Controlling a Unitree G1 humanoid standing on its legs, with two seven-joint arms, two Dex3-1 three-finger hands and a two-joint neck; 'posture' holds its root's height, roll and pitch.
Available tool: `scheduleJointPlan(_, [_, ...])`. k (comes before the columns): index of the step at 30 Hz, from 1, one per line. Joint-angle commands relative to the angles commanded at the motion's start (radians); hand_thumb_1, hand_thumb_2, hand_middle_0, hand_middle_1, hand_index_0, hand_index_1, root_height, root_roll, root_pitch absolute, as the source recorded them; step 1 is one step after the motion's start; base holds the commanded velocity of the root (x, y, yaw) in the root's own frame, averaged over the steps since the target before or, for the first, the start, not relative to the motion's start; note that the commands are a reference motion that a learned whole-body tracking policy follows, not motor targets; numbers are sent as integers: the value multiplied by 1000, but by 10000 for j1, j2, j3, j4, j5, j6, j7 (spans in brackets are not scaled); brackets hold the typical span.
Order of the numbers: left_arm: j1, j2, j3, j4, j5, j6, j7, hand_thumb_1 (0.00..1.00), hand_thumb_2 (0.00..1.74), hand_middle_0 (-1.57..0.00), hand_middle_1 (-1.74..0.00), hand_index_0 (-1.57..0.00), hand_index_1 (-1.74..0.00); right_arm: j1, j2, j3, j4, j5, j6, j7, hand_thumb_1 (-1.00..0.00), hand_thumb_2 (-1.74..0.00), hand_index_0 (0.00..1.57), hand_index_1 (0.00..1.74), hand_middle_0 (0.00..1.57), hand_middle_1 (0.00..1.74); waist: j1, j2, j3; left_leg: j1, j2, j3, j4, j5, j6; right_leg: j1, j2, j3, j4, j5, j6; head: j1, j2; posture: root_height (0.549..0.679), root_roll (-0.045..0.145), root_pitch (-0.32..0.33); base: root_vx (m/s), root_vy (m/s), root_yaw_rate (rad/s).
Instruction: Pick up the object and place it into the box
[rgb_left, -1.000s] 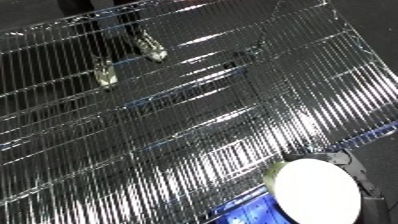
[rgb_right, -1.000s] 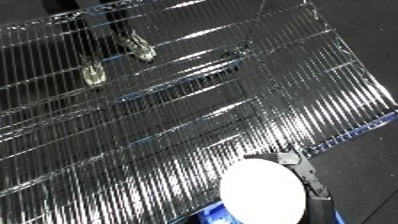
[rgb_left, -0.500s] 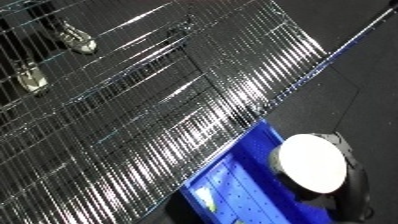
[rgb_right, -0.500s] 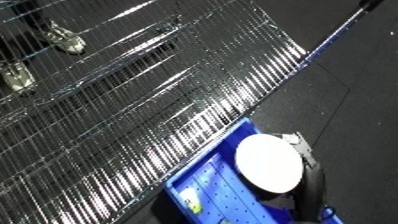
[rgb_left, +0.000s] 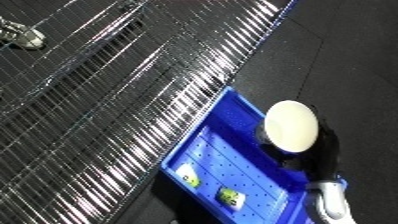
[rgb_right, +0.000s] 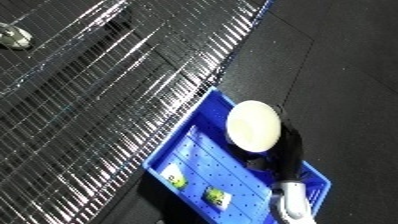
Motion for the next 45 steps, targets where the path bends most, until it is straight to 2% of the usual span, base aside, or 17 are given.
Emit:
scheduleJointPlan(3, [-41,-19,-15,20,-16,-3,16,1000,1740,-1570,-1740,-1570,-1740,36,12,-24,123,47,-27,8,0,0,0,0,0,0,-21,40,0,12,-27,-2,-38,21,-2,-14,15,25,-18,7,-5,16,48,647,108,93,1,9,11])
scheduleJointPlan(14, [-154,-16,-133,32,-55,-23,121,1000,1740,-1570,-1740,-1570,-1740,114,37,-23,266,294,-172,138,0,0,0,0,0,0,-6,-15,0,-78,-52,-91,-68,104,7,-108,110,-3,46,-5,-50,-331,209,646,108,98,-4,-9,23])
scheduleJointPlan(23, [-201,-39,-231,-25,-19,-4,283,1000,1740,-1570,-1740,-1570,-1740,-233,93,352,-541,-252,32,569,0,0,0,0,0,0,237,-176,0,-138,-36,-279,-59,263,-33,-25,105,-149,34,-11,-97,-1330,154,646,107,91,1,-20,65])
scheduleJointPlan(28, [-338,-29,-307,-6,52,117,374,1000,1740,-1570,-1740,-1570,-1740,-1075,106,846,-1225,-808,670,919,0,0,0,0,0,0,548,-366,0,-149,-26,-489,-135,393,-68,87,92,-326,9,-20,-137,-2427,140,646,100,84,-9,-59,138])
scheduleJointPlan(34, [-575,106,-150,178,42,342,267,1000,1740,-1570,-1740,-1570,-1740,-1832,79,1430,-1702,-1006,1385,1496,0,0,0,0,0,0,1005,-692,0,-254,6,-816,-139,598,-112,221,64,-618,85,-50,-163,-3970,99,645,89,74,-8,-79,146])
scheduleJointPlan(39, [-848,258,-95,366,174,437,217,1000,1740,-1570,-1740,-1570,-1740,-2273,311,2007,-1749,-1105,1764,1853,0,0,0,0,0,0,1460,-1055,0,-477,17,-1160,-97,714,-86,255,66,-912,154,-4,-128,-5442,166,645,76,73,-9,-117,159])
scheduleJointPlan(45, [-1062,403,-167,471,303,584,154,1000,1740,-1570,-1740,-1570,-1740,-2640,567,2608,-1607,-1247,2087,2235,0,0,0,0,0,0,1937,-1279,0,-654,29,-1493,-158,936,-80,270,26,-1228,142,69,-35,-6591,287,645,61,75,9,-89,190])
